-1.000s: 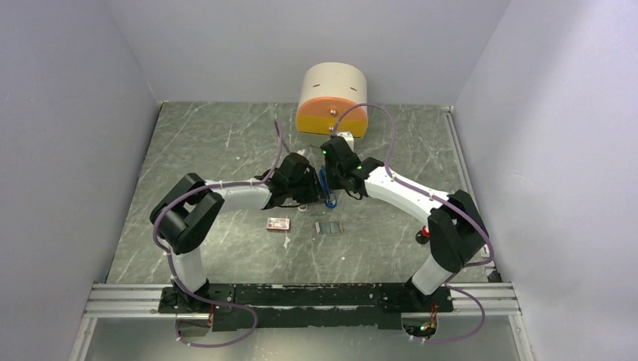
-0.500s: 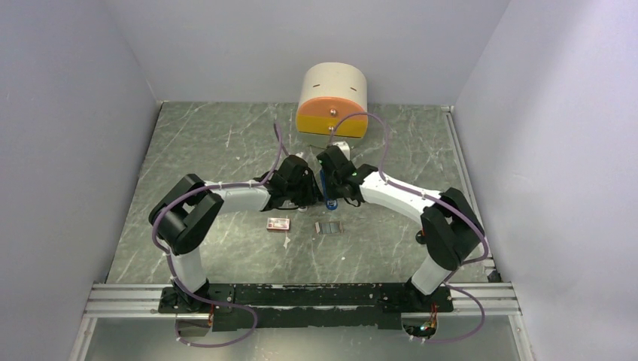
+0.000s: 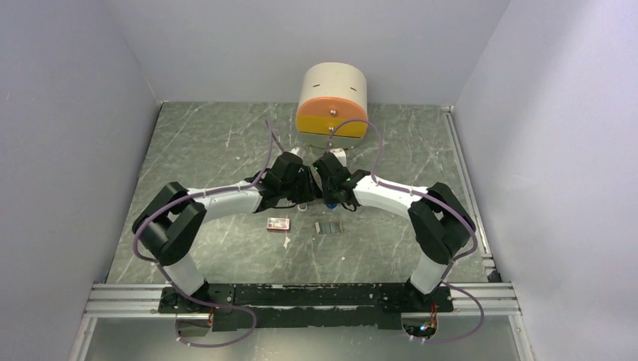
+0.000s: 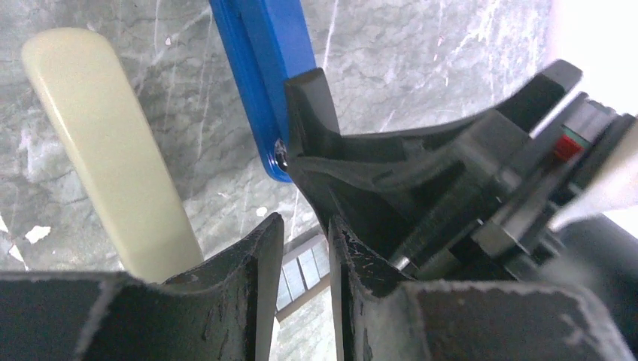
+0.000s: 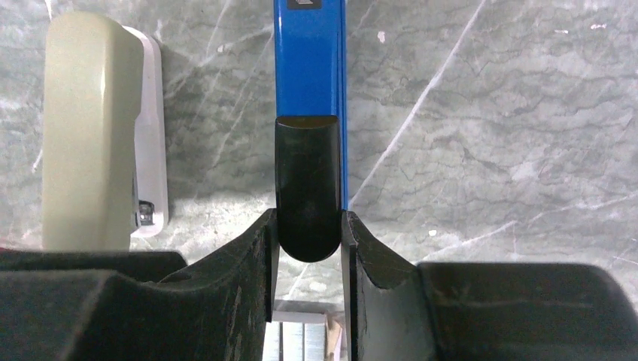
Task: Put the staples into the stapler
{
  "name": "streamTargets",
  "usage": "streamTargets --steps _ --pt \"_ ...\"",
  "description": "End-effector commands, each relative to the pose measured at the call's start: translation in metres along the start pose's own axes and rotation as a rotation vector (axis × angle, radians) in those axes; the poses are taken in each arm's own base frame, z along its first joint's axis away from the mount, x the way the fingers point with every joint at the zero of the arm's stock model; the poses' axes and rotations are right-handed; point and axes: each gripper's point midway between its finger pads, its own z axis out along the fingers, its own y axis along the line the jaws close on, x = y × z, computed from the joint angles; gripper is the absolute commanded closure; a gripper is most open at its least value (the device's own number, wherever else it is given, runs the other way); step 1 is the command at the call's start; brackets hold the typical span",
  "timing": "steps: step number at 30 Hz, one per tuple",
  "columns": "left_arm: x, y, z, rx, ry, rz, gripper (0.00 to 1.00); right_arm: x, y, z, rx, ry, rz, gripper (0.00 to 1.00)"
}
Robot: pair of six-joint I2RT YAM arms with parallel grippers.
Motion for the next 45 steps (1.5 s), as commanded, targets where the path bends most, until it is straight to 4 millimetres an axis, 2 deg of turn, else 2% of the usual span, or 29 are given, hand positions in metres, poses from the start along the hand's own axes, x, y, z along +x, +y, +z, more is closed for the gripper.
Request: streamTargets --steps 1,10,12,13,17,19,22,26,28,29,31,34,37,39,43,45 --pt "0.0 0.002 -0.013 -0.014 -0.018 0.007 0.66 0.062 -0.017 0.029 0.065 0.165 -0.021 0.88" --pt "-0.007 0.01 -0.036 -0.057 -0.074 0.014 0.65 0.077 -0.017 0.048 0.086 0.213 -0.024 0.88" --pt "-0.008 0.017 -0.042 -0.09 -0.086 0.02 0.64 0.061 -0.013 0.041 0.073 0.178 -0.014 0.85" --pt "-0.009 0.019 -0.045 -0.099 -0.093 0.027 0.61 0.048 -0.01 0.035 0.058 0.147 -0.004 0.81" --pt "-0.014 0.023 -0.06 -0.128 -0.122 0.055 0.56 -0.021 0.005 0.003 0.004 -0.016 0.039 0.65" --pt "-0.016 0.03 -0.069 -0.156 -0.142 0.067 0.54 -0.045 0.007 -0.008 0.002 -0.065 0.048 0.54" --pt "-0.019 0.034 -0.082 -0.175 -0.165 0.097 0.51 -0.064 0.007 -0.014 0.002 -0.094 0.035 0.47" --pt "-0.018 0.044 -0.097 -0.196 -0.174 0.157 0.45 -0.075 0.005 -0.021 -0.005 -0.105 0.027 0.41" --pt "-0.02 0.048 -0.107 -0.209 -0.184 0.175 0.42 -0.083 0.002 -0.038 -0.026 -0.157 0.043 0.39" --pt "-0.023 0.05 -0.121 -0.223 -0.198 0.2 0.37 -0.084 -0.004 -0.056 -0.047 -0.205 0.052 0.37" --pt "-0.028 0.049 -0.138 -0.224 -0.226 0.221 0.32 -0.084 -0.011 -0.077 -0.07 -0.254 0.058 0.36" --pt "-0.041 0.043 -0.174 -0.222 -0.306 0.249 0.23 -0.081 -0.031 -0.114 -0.07 -0.335 0.081 0.33" --pt "-0.056 0.041 -0.213 -0.251 -0.394 0.28 0.15 -0.073 -0.058 -0.146 -0.03 -0.406 0.102 0.21" --pt "-0.069 0.04 -0.24 -0.279 -0.456 0.311 0.13 -0.072 -0.074 -0.169 -0.007 -0.466 0.116 0.13" --pt "-0.087 0.033 -0.293 -0.311 -0.553 0.355 0.11 -0.084 -0.103 -0.221 0.037 -0.601 0.169 0.01" --pt "-0.096 0.029 -0.319 -0.319 -0.604 0.369 0.11 -0.091 -0.113 -0.249 0.038 -0.671 0.195 0.0"
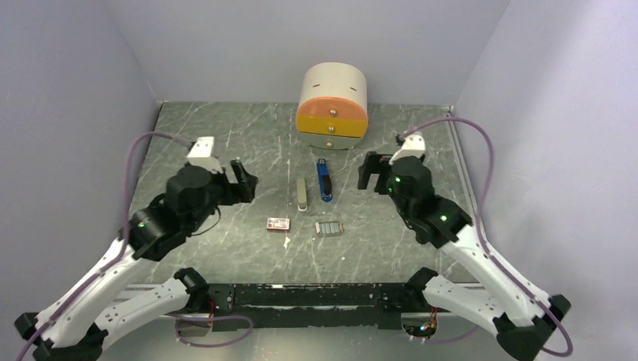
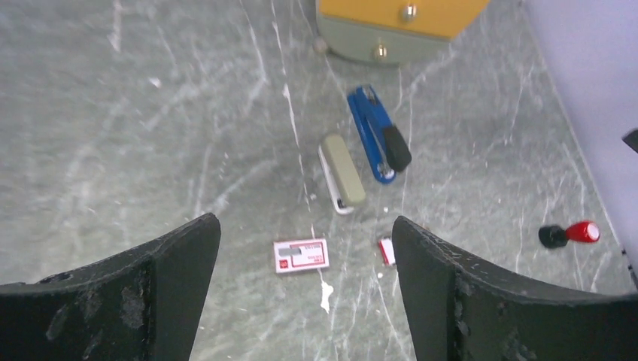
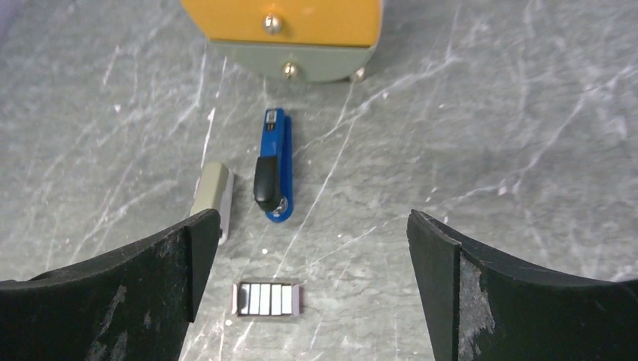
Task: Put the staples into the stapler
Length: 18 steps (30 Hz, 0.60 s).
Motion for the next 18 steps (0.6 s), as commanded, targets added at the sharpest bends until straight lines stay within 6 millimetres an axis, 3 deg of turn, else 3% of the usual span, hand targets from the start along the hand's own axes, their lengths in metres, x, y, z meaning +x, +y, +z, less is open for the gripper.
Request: streamTargets --steps 1,5,9,14,18 --pt "-0.04 0.031 -0.041 -0.114 -0.091 0.102 0.1 -0.043 -0.031 -0.039 0.083 -0.138 0.016 0.0" --pt "-0.076 0.035 -0.076 -0.115 -0.173 0.115 0.09 -0.084 -0.043 -0.075 0.085 -0.274 0.06 0.0" --pt "-0.1 0.039 -0.107 -0.1 -0.233 0.108 0.08 -0.111 -0.05 -0.097 0.084 -0.353 0.076 0.0" --pt "-0.112 0.04 -0.132 -0.058 -0.274 0.104 0.06 -0.12 -0.047 -0.104 0.061 -0.369 0.084 0.0" --pt "-0.115 0.052 -0.145 -0.098 -0.287 0.085 0.05 -0.113 -0.049 -0.1 0.088 -0.327 0.093 0.0"
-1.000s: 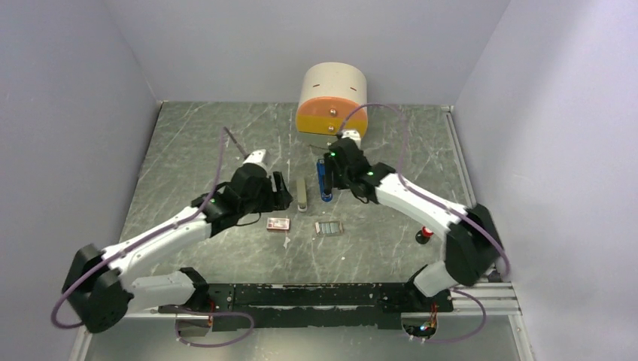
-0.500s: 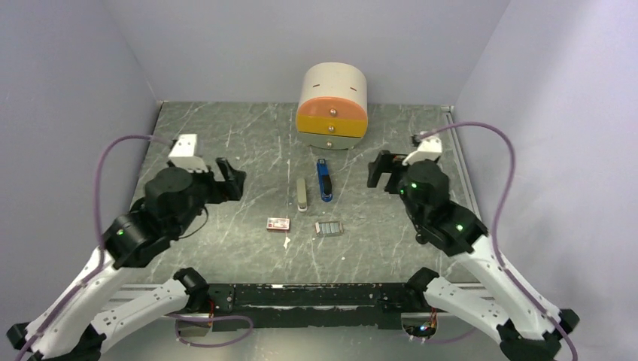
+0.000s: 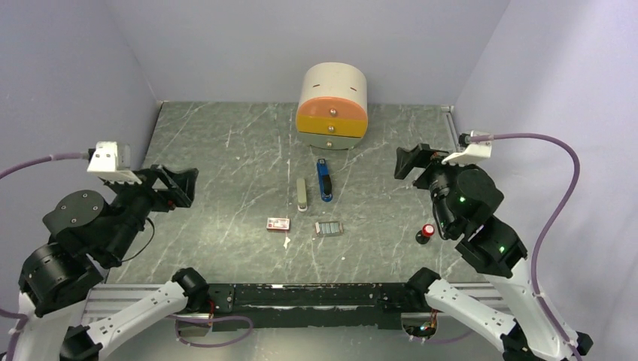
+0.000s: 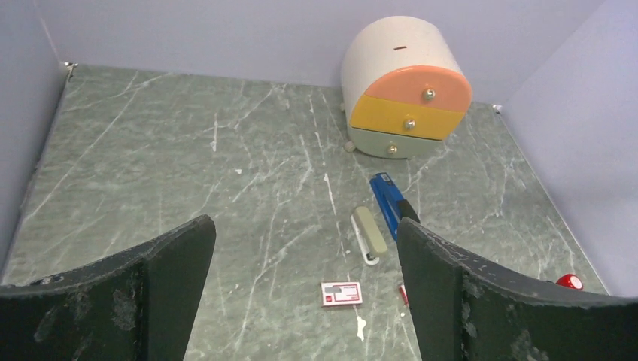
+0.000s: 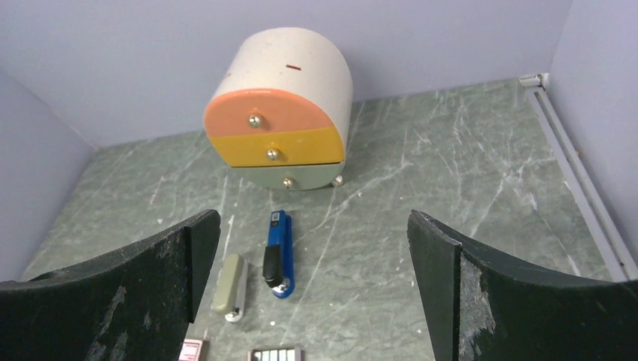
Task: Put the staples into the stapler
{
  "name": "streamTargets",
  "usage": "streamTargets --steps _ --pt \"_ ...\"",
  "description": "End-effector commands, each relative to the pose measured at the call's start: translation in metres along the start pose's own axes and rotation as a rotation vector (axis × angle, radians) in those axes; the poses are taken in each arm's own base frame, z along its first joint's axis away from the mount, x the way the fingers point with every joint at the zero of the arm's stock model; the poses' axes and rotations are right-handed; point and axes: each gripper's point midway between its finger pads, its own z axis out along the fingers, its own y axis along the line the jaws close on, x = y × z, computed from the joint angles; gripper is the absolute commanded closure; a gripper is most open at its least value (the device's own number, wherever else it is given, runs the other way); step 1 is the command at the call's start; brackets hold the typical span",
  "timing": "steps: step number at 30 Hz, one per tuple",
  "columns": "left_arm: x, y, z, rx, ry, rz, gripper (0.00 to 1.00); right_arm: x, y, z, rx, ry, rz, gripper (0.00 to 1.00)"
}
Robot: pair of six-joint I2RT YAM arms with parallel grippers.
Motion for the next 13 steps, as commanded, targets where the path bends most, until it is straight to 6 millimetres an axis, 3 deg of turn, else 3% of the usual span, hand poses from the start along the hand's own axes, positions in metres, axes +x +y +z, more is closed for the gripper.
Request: streamTargets --steps 1,13 --pt "0.002 0.023 -0.014 -0.077 0.019 0.043 0.05 0.006 -0.006 0.001 0.046 0.043 -0.015 0.0" --pt "0.006 0.032 -0.019 -0.107 0.017 0.034 0.04 0.017 -0.008 0.003 0.061 0.08 -0.042 0.0"
